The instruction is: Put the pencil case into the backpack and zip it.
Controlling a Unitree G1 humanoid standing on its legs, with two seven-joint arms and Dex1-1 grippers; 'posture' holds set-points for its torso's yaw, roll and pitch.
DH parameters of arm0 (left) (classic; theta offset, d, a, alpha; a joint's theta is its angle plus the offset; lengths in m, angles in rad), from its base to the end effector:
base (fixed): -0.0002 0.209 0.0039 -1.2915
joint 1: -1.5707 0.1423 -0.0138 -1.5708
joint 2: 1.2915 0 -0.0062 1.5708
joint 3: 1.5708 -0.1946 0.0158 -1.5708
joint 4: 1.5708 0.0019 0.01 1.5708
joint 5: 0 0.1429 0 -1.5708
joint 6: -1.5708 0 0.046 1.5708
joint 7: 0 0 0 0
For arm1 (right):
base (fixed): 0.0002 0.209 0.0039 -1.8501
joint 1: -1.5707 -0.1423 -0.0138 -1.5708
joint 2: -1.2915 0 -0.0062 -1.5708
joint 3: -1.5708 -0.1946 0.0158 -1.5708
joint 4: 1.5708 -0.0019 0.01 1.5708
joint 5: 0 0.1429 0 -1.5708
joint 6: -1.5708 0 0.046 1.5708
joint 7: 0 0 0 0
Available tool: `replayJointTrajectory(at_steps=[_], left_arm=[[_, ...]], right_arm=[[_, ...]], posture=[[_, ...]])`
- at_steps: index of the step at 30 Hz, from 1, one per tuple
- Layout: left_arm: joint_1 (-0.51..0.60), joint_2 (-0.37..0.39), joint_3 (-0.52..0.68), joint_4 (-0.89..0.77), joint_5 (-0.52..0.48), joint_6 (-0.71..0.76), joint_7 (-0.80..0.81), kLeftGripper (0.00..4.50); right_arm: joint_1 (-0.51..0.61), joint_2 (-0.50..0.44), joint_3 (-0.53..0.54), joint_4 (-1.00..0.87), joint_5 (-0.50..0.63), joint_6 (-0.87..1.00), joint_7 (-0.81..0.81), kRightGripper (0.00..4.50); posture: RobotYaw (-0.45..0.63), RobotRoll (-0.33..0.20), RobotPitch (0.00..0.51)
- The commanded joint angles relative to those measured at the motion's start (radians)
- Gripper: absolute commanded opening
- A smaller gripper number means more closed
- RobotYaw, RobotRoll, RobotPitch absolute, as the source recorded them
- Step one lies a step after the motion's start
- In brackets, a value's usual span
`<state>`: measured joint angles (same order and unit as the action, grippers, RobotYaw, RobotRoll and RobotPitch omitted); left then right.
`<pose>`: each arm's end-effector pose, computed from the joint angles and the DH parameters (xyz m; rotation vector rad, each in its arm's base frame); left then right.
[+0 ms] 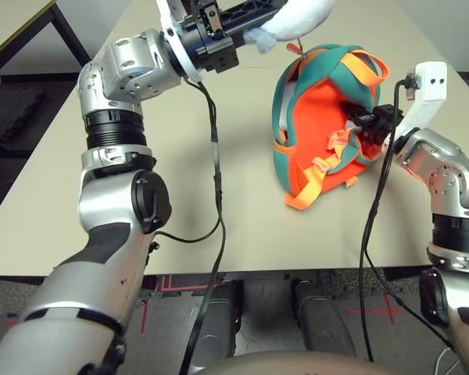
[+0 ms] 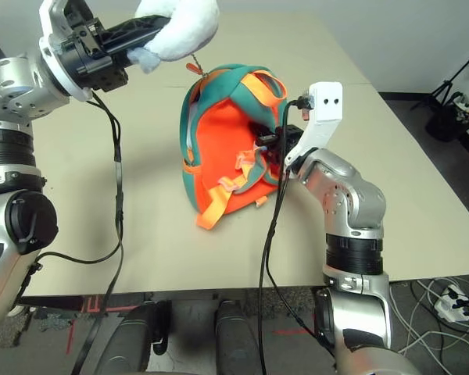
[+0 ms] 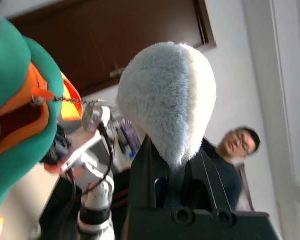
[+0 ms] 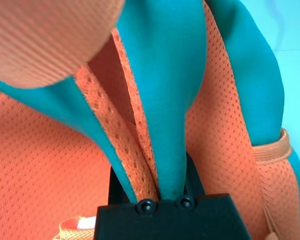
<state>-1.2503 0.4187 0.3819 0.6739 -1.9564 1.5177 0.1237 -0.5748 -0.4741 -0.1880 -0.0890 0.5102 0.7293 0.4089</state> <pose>0.3213 0.1801 0.3039 -0.9635 0.4539 -1.4544 0.2865 -0.2266 0.1925 0.0546 0.0030 0.4767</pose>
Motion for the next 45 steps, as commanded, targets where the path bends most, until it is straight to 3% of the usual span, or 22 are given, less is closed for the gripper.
replayJointTrajectory(at_steps=[1, 3, 5, 8, 11, 13, 17, 20, 23, 28, 32, 34, 37, 40, 43, 45], left_arm=[[0.232, 0.175, -0.234, -0.237, -0.016, 0.097, -0.468, 0.13], [0.373, 0.348, -0.38, -0.411, -0.016, 0.097, -0.744, 0.13], [0.459, 0.475, -0.481, -0.487, -0.016, 0.097, -0.934, 0.13], [0.535, 0.548, -0.558, -0.503, -0.016, 0.061, -1.042, 0.13], [0.579, 0.548, -0.572, -0.483, -0.016, 0.009, -1.042, 0.13], [0.577, 0.499, -0.543, -0.424, -0.016, -0.02, -0.977, 0.13], [0.594, 0.269, -0.357, -0.326, -0.016, -0.142, -0.591, 0.13], [0.679, 0.039, -0.195, -0.372, -0.016, -0.288, -0.179, 0.13], [0.767, -0.109, -0.119, -0.453, -0.016, -0.332, 0.045, 0.13], [0.799, -0.225, -0.085, -0.534, -0.016, -0.3, 0.139, 0.13], [0.747, -0.213, -0.101, -0.558, -0.016, -0.182, -0.057, 0.13], [0.741, -0.14, -0.146, -0.56, -0.016, -0.114, -0.206, 0.13], [0.816, 0.141, -0.324, -0.649, -0.016, 0.0, -0.526, 0.13], [0.893, 0.37, -0.459, -0.714, -0.016, -0.003, -0.697, 0.13], [0.942, 0.49, -0.542, -0.737, -0.016, -0.053, -0.749, 0.13], [0.969, 0.522, -0.581, -0.733, -0.016, -0.088, -0.713, 0.13]], right_arm=[[0.074, -0.018, 0.0, 0.025, -0.044, 0.025, -0.028, 0.11], [0.08, -0.016, 0.003, 0.022, -0.042, 0.023, -0.031, 0.11], [0.08, -0.013, 0.009, 0.022, -0.042, 0.024, -0.033, 0.11], [0.073, -0.007, 0.018, 0.03, -0.044, 0.023, -0.03, 0.11], [0.067, -0.007, 0.024, 0.042, -0.044, 0.017, -0.028, 0.11], [0.064, -0.008, 0.027, 0.052, -0.045, 0.011, -0.026, 0.11], [0.055, -0.014, 0.044, 0.072, -0.064, -0.012, -0.022, 0.11], [0.048, 0.002, 0.045, 0.079, -0.066, -0.015, -0.03, 0.11], [0.05, 0.012, 0.047, 0.082, -0.073, -0.021, -0.032, 0.11], [0.051, 0.016, 0.047, 0.076, -0.076, -0.016, -0.035, 0.11], [0.051, 0.013, 0.044, 0.075, -0.078, -0.014, -0.035, 0.11], [0.05, 0.014, 0.043, 0.074, -0.08, -0.012, -0.036, 0.11], [0.05, 0.014, 0.044, 0.075, -0.081, -0.012, -0.034, 0.11], [0.047, 0.014, 0.046, 0.086, -0.085, -0.018, -0.028, 0.11], [0.045, 0.016, 0.047, 0.092, -0.089, -0.02, -0.022, 0.11], [0.042, 0.017, 0.05, 0.095, -0.089, -0.022, -0.02, 0.11]], posture=[[0.06, 0.0, 0.195], [0.07, 0.0, 0.199], [0.07, 0.0, 0.201], [0.08, 0.0, 0.203], [0.09, 0.0, 0.205], [0.09, 0.0, 0.206], [0.09, 0.0, 0.206], [0.08, 0.0, 0.207], [0.07, 0.0, 0.209], [0.07, 0.0, 0.21], [0.06, 0.0, 0.21], [0.06, 0.0, 0.211], [0.07, 0.0, 0.213], [0.08, 0.0, 0.215], [0.08, 0.0, 0.216], [0.08, 0.0, 0.217]])
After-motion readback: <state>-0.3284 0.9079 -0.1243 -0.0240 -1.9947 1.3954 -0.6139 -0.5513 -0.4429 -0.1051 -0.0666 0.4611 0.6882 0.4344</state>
